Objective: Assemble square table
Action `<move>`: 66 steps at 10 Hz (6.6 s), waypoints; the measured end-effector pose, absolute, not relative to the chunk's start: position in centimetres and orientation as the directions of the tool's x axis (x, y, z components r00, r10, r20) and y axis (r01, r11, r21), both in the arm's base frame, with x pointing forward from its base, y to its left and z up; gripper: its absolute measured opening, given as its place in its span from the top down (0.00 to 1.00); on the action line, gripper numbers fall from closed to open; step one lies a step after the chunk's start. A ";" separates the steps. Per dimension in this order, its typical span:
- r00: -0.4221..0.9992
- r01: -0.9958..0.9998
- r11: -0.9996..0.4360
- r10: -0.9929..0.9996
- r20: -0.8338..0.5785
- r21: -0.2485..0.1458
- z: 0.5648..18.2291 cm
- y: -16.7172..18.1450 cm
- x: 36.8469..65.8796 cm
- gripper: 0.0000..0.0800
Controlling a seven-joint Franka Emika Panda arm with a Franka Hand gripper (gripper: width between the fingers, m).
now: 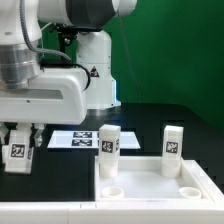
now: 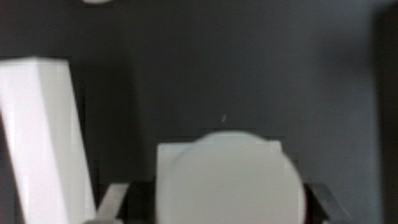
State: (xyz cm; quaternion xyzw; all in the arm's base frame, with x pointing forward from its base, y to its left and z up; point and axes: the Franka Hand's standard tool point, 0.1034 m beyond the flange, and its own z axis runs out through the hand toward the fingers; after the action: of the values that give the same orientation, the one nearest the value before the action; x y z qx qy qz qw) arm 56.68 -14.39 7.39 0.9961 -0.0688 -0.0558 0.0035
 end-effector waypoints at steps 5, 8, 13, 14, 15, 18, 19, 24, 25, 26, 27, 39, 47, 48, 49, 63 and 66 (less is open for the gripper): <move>0.976 -0.176 -0.983 -0.170 0.134 0.041 4.6 -14.1 53.3 0.64; 0.979 -0.173 -0.984 -0.168 0.119 0.036 4.4 -13.8 52.7 0.64; 0.973 -0.221 -0.975 -0.220 0.074 0.005 5.2 -11.7 47.4 0.64; 0.973 -0.220 -0.976 -0.219 0.074 0.006 5.1 -11.8 47.6 0.64; 0.973 -0.219 -0.976 -0.218 0.072 0.006 5.0 -11.8 47.6 0.64; 0.936 -0.349 -0.937 -0.350 0.042 -0.015 4.3 -11.4 45.2 0.64; 0.923 -0.384 -0.923 -0.384 0.011 -0.023 4.0 -10.4 42.9 0.64; 0.910 -0.413 -0.910 -0.413 0.012 -0.023 3.4 -9.4 40.9 0.64; 0.910 -0.411 -0.911 -0.411 0.045 -0.010 2.8 -9.0 40.5 0.64; 0.910 -0.412 -0.911 -0.412 0.049 -0.005 2.2 -8.9 39.9 0.64; 0.908 -0.416 -0.909 -0.416 0.056 -0.003 1.9 -8.8 39.6 0.64; 0.867 -0.491 -0.865 -0.473 -0.157 -0.104 3.9 -7.9 41.6 0.19; 0.725 -0.547 -0.826 -0.388 -0.569 -0.133 5.1 -8.4 43.7 0.19; 0.716 -0.549 -0.825 -0.379 -0.586 -0.136 5.2 -8.8 44.8 0.19; 0.719 -0.546 -0.827 -0.380 -0.582 -0.135 5.0 -8.7 44.8 0.19; 0.461 -0.625 -0.779 -0.325 -0.826 -0.042 2.0 -9.3 42.3 0.19; 0.459 -0.625 -0.780 -0.324 -0.827 -0.041 1.9 -9.2 42.3 0.19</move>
Offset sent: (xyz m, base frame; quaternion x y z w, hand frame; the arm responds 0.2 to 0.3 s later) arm -0.0362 0.0236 -0.0256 0.0622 0.1864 0.0286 0.9801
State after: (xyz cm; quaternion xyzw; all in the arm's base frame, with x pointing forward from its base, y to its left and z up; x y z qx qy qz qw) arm 42.28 -9.23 1.88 0.8366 -0.2836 -0.4358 -0.1725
